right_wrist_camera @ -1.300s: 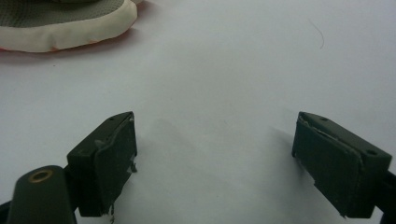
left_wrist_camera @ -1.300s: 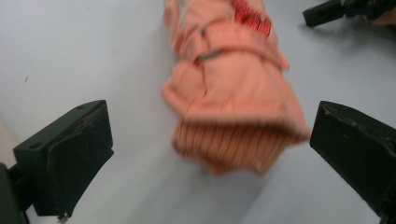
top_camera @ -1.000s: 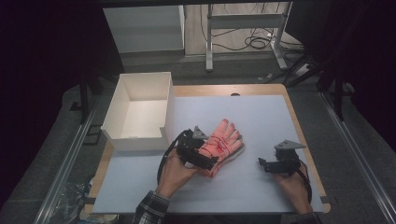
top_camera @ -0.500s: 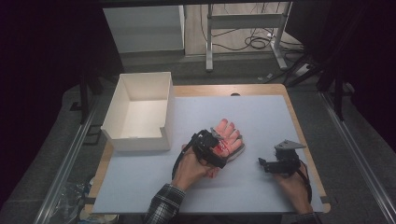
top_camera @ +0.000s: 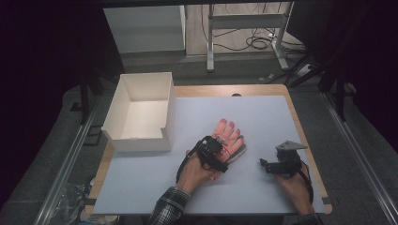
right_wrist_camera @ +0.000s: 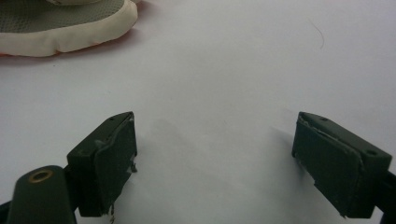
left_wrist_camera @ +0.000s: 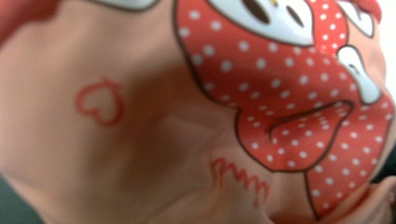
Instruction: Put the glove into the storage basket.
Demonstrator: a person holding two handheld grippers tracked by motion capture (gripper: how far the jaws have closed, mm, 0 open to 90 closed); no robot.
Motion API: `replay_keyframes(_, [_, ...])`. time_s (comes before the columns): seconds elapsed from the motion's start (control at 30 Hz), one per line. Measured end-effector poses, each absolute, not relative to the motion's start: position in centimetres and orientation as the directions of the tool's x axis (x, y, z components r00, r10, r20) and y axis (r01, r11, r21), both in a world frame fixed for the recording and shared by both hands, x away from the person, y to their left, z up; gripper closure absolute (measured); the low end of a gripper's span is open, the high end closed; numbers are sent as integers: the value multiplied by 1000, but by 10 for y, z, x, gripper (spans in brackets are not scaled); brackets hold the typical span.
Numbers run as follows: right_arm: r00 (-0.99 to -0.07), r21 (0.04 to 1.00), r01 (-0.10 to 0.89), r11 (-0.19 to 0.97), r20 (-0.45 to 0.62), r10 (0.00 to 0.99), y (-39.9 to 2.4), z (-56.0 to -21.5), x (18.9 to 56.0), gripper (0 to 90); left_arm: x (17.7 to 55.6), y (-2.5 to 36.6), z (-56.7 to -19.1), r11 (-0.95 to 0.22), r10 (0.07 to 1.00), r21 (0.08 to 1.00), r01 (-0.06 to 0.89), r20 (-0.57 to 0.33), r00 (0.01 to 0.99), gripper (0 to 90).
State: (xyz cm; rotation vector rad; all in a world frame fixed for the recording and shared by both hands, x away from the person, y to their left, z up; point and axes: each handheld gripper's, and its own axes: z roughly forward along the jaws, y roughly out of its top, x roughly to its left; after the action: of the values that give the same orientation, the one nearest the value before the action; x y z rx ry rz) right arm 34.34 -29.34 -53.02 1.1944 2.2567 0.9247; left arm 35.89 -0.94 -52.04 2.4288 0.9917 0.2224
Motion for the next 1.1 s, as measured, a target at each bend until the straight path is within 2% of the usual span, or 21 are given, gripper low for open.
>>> replay_keyframes(0.2, [-540, 722, 559, 408, -57, 839, -293, -530, 343, 141, 357, -9, -515, -605, 696, 495, 623, -52, 717, 323])
replay_keyframes(0.23, [-540, 722, 558, 408, -57, 839, -293, -530, 343, 141, 357, -8, -515, -602, 697, 496, 626, -57, 715, 323])
replay_keyframes(0.27, [-541, 722, 559, 408, -57, 839, -293, -530, 343, 141, 356, -8, -514, -596, 698, 501, 627, -63, 714, 382])
replay_keyframes(0.33, [-541, 722, 558, 409, -57, 839, -293, -530, 343, 141, 356, -7, -513, -597, 696, 500, 627, -66, 715, 424])
replay_keyframes(0.63, [-542, 722, 557, 410, -58, 839, -293, -530, 343, 141, 363, 7, -507, -565, 674, 520, 641, -157, 722, 493])
replay_keyframes(1.1, [-542, 722, 557, 410, -58, 838, -294, -530, 343, 141, 368, 18, -486, -561, 681, 531, 635, -140, 719, 496])
